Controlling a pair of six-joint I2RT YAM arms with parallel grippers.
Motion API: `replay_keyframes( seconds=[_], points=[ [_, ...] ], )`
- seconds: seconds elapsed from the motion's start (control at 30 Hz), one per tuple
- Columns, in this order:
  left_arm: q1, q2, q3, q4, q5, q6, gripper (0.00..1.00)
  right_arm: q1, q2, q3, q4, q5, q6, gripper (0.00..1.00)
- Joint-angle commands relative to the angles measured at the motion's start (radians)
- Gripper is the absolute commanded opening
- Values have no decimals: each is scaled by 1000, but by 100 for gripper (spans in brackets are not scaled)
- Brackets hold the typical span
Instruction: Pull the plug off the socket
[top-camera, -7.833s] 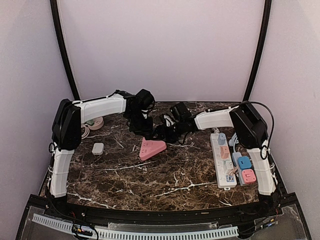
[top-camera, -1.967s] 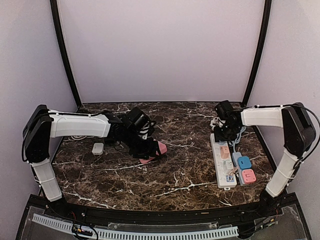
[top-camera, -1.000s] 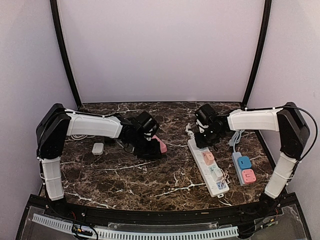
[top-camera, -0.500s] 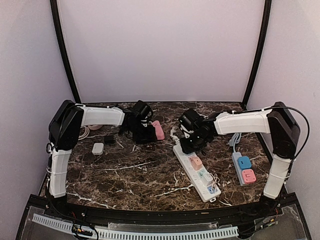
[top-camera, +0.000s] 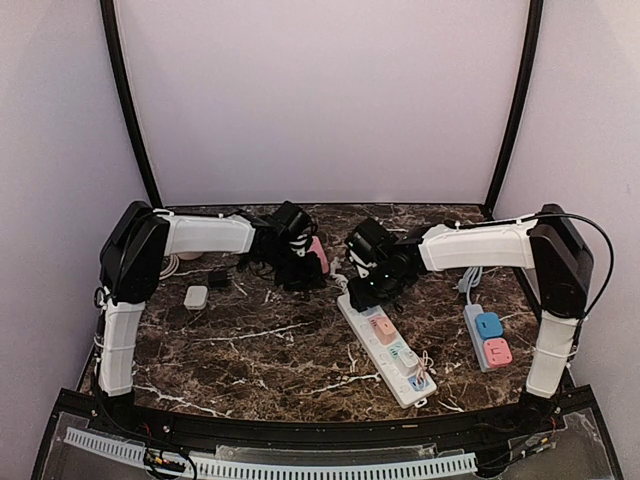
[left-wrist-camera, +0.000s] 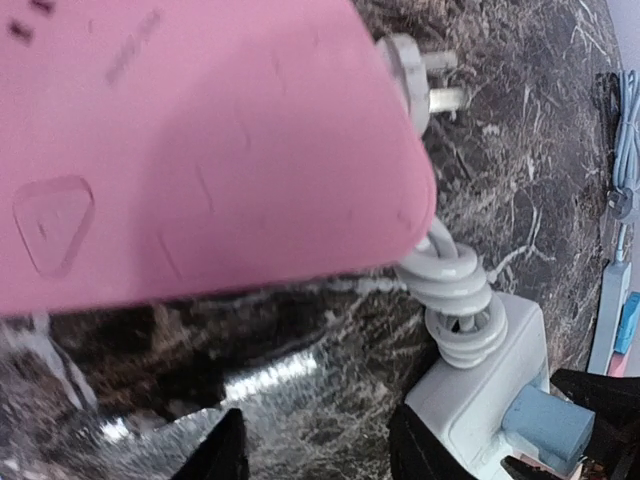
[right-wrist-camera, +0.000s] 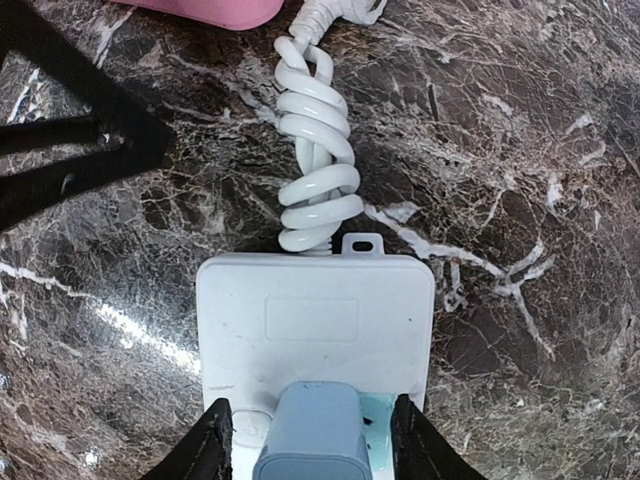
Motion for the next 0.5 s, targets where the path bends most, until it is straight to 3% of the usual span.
replay_keyframes(
  seconds=[0.0, 0.13, 0.47],
  points=[
    [-20, -111, -77, 52, 78, -53, 43, 7, -24, 24, -4, 11, -2, 52],
    [-29, -131, -101, 117, 137, -101, 32, 7, -38, 26, -27, 22, -6, 51],
    [-41, -116, -162, 322, 293, -234, 6, 7, -59, 11, -47, 23, -7, 35]
  ],
)
